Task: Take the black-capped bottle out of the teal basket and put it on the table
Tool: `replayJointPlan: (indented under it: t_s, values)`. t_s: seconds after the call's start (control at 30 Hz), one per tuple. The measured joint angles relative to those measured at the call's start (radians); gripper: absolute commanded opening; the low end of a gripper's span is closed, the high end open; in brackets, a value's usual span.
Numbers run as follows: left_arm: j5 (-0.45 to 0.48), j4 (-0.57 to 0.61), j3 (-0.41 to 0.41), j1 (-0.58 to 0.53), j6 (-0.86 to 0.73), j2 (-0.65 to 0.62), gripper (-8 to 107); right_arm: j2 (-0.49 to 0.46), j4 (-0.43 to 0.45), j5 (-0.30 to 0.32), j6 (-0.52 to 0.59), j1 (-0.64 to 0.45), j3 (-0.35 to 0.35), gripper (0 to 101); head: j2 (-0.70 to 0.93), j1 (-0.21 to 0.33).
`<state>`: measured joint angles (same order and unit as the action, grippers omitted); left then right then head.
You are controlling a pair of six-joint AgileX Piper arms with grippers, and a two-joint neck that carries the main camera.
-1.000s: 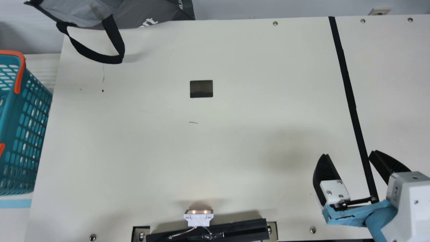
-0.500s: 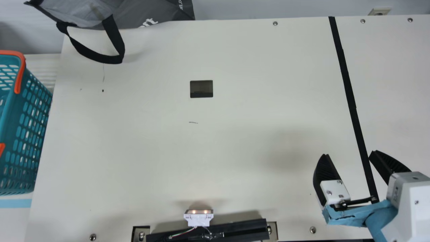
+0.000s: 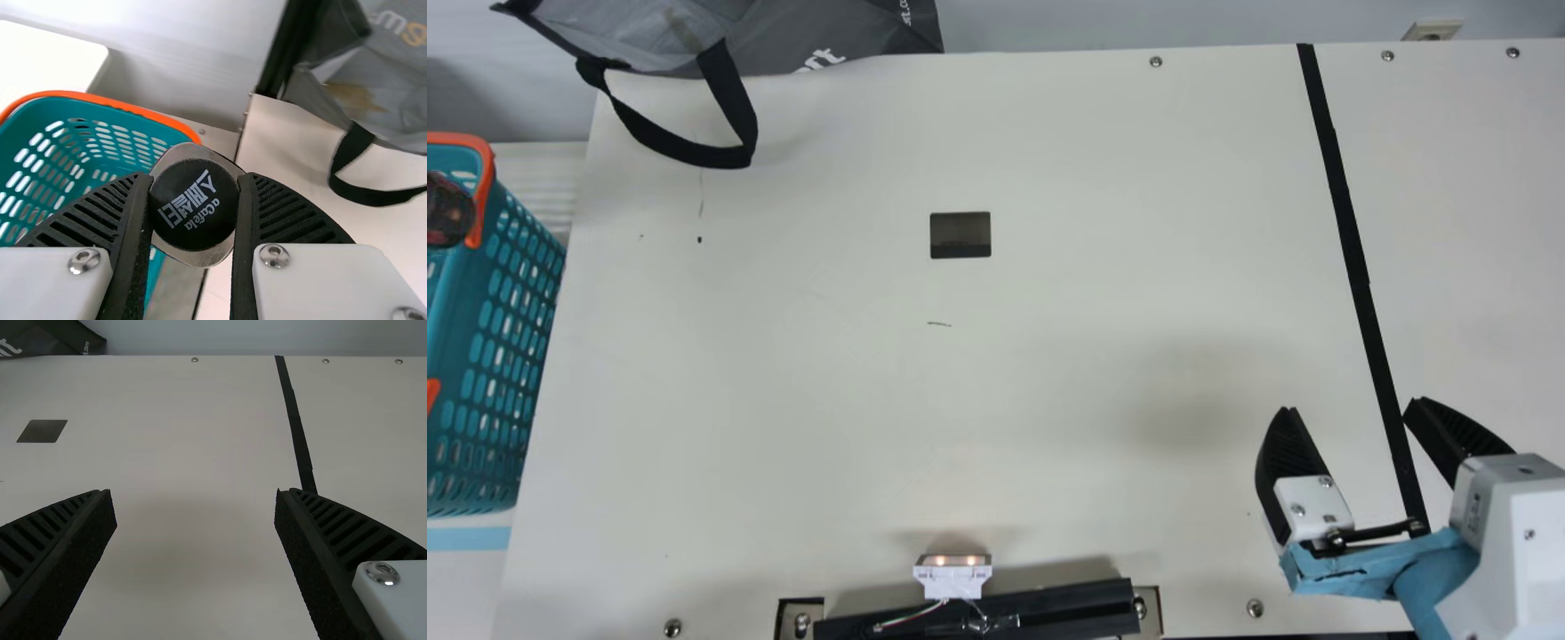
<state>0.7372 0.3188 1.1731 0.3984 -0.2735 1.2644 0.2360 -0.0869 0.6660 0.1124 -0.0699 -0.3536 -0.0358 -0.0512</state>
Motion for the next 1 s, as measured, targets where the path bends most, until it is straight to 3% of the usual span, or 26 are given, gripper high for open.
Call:
replayJointPlan:
  t_s: [1.0]
  values:
    - [-0.084,-0.29,-0.026,-0.499,0.406,0.045,0,0.0,0.0,0.0,0.0,0.0,0.0,91,0.0,0.0]
